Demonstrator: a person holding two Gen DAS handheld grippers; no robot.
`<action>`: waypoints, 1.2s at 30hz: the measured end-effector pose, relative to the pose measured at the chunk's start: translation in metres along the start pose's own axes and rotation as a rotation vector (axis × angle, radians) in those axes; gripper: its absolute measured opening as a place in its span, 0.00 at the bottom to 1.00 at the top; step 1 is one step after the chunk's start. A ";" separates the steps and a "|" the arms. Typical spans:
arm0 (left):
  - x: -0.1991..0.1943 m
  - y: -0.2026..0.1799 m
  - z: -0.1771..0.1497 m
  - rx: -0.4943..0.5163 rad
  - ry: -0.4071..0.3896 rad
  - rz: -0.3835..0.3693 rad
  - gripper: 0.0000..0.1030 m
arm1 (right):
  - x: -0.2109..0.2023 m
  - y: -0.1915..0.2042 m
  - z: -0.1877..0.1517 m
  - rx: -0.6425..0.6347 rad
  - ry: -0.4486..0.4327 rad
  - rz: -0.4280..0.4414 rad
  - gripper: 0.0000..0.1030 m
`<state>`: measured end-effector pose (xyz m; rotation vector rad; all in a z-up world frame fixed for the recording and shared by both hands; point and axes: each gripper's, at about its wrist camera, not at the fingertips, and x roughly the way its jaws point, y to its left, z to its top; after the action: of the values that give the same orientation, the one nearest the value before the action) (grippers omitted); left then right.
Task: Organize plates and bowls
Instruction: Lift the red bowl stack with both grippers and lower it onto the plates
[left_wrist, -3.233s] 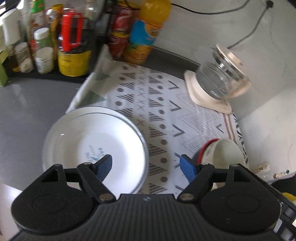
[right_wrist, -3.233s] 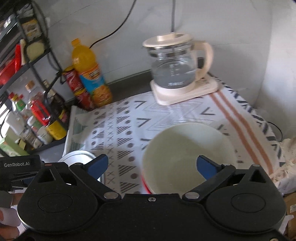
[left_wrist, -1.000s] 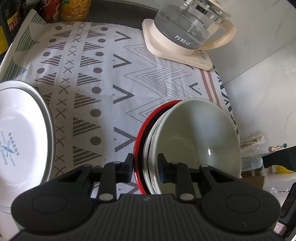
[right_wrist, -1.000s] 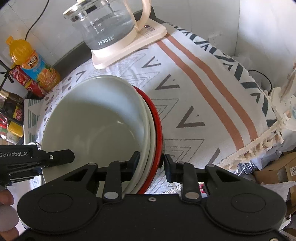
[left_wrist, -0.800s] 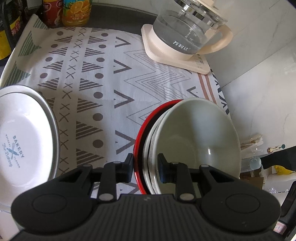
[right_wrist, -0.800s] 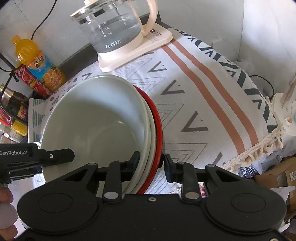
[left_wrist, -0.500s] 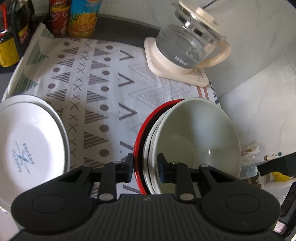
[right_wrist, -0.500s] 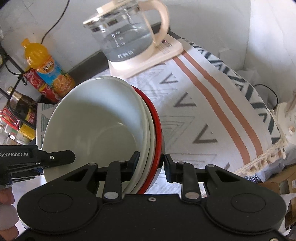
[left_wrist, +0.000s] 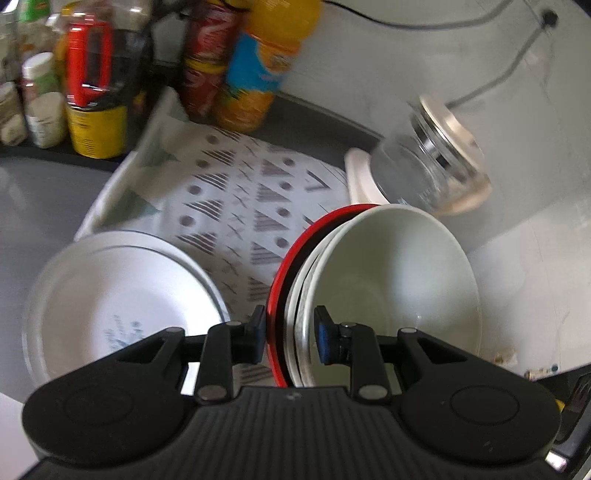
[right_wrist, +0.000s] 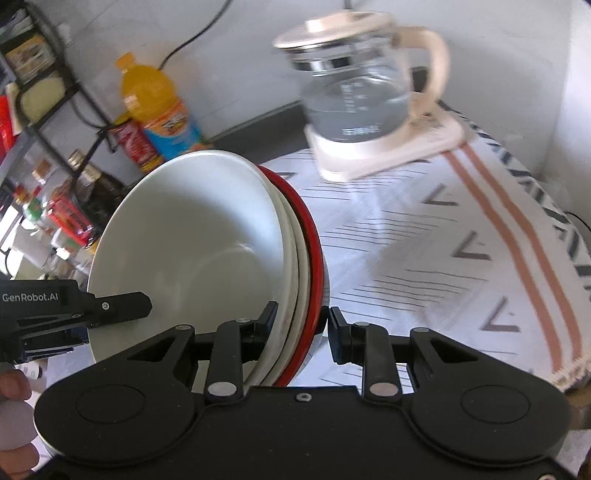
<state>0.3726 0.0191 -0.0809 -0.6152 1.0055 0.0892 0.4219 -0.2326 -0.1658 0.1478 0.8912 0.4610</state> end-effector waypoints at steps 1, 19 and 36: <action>-0.004 0.005 0.002 -0.010 -0.009 0.006 0.24 | 0.002 0.006 0.001 -0.012 0.003 0.008 0.26; -0.045 0.099 0.000 -0.193 -0.088 0.095 0.24 | 0.036 0.098 -0.002 -0.191 0.096 0.119 0.26; -0.045 0.152 -0.016 -0.338 -0.071 0.150 0.24 | 0.070 0.135 -0.021 -0.302 0.218 0.140 0.26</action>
<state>0.2830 0.1455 -0.1174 -0.8378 0.9735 0.4172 0.3990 -0.0825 -0.1866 -0.1201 1.0166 0.7467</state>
